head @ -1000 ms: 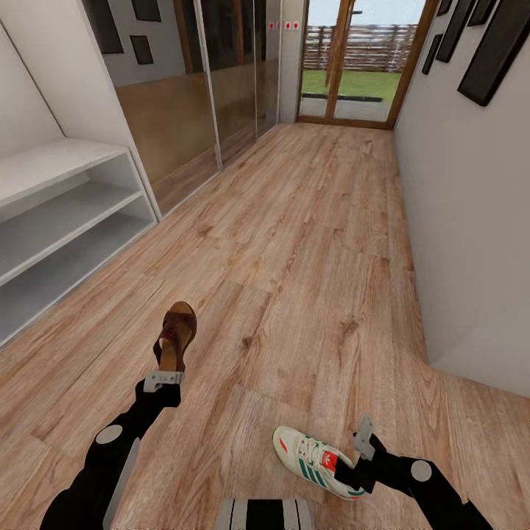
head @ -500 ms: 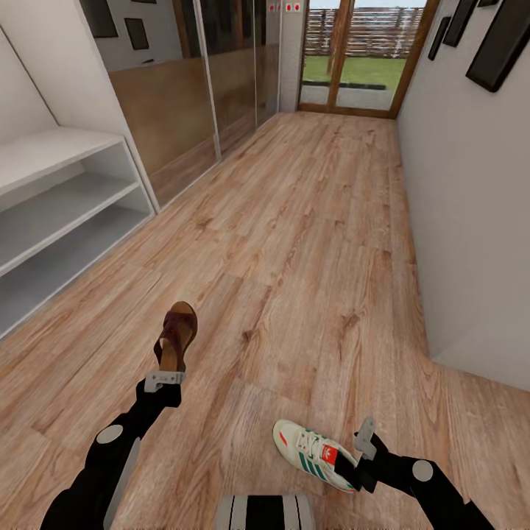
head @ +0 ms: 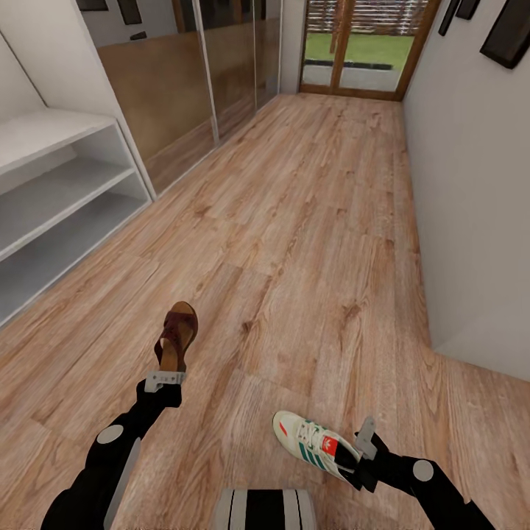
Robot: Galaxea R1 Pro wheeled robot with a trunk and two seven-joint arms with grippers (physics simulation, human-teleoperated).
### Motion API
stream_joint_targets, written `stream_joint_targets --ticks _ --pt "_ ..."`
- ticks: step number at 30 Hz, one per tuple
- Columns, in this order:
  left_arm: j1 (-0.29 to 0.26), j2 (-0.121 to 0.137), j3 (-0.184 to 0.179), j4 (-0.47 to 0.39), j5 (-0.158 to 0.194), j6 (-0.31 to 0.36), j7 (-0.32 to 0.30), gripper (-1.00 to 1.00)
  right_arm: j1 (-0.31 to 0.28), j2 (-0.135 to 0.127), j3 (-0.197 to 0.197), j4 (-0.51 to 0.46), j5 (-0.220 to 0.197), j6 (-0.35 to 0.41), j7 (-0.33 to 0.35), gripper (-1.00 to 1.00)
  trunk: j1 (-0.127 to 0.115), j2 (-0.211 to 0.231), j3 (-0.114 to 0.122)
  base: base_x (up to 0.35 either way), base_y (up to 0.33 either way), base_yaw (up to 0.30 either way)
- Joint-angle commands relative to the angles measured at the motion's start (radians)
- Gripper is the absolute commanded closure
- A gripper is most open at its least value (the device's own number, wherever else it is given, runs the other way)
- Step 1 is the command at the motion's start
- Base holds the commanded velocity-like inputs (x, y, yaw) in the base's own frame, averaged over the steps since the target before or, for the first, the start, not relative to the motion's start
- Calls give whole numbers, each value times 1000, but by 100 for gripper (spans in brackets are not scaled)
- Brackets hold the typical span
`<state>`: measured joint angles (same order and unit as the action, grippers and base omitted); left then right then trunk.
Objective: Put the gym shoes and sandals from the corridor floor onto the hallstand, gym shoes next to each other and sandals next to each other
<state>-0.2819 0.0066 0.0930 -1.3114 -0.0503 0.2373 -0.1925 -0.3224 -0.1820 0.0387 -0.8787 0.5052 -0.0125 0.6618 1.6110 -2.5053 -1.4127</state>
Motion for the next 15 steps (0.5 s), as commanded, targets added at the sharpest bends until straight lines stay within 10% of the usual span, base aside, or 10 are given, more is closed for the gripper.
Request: stream_joint_targets --ticks 1,10,15 --pt "0 0 2 -2 -8 5 -8 100 0 -1 1 -2 9 -1 1 -100 0 -1 -5 0 0 0" --pt "0 0 5 -2 -8 5 -8 100 -1 -4 2 -2 21 -1 -69 -100 0 -1 -15 0 0 0" --pt "0 0 6 -2 -8 5 -8 100 -1 1 6 -2 140 -1 -105 -100 0 -1 -16 0 0 0"
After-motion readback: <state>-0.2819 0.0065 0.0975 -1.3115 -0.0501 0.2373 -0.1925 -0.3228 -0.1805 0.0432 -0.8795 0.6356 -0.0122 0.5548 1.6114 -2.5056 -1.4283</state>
